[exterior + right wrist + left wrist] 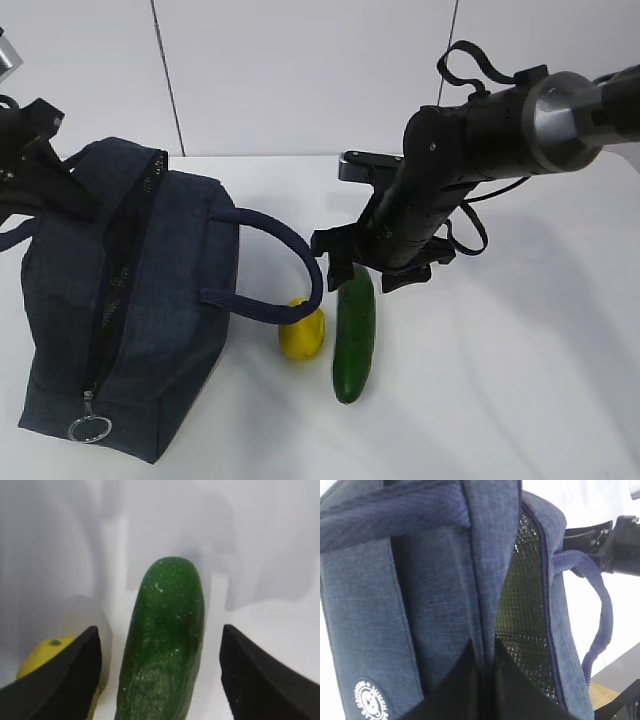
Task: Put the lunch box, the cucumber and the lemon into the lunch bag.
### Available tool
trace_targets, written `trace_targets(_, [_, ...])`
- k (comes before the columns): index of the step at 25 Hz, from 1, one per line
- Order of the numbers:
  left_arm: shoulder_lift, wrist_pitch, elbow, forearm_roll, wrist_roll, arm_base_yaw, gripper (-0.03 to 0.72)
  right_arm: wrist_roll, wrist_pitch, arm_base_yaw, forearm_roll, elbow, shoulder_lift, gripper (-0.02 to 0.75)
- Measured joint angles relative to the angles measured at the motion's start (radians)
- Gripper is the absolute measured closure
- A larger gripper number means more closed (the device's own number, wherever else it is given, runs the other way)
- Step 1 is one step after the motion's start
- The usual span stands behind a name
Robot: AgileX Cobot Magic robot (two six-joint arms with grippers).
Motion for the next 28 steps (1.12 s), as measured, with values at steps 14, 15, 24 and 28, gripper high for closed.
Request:
trace_targets(14, [0.000, 0.000, 0.000, 0.000, 0.000, 0.000, 0.691, 0.002, -0.012, 0.000, 0.004, 0.000, 0.022, 0.204])
trace_targets(15, [0.000, 0.000, 0.000, 0.000, 0.000, 0.000, 0.691, 0.002, -0.012, 0.000, 0.004, 0.000, 0.022, 0.209])
trace_targets(24, [0.000, 0.000, 0.000, 0.000, 0.000, 0.000, 0.691, 0.002, -0.013, 0.000, 0.004, 0.000, 0.022, 0.328])
trace_targets(28, [0.000, 0.000, 0.000, 0.000, 0.000, 0.000, 0.691, 0.002, -0.013, 0.000, 0.004, 0.000, 0.022, 0.365])
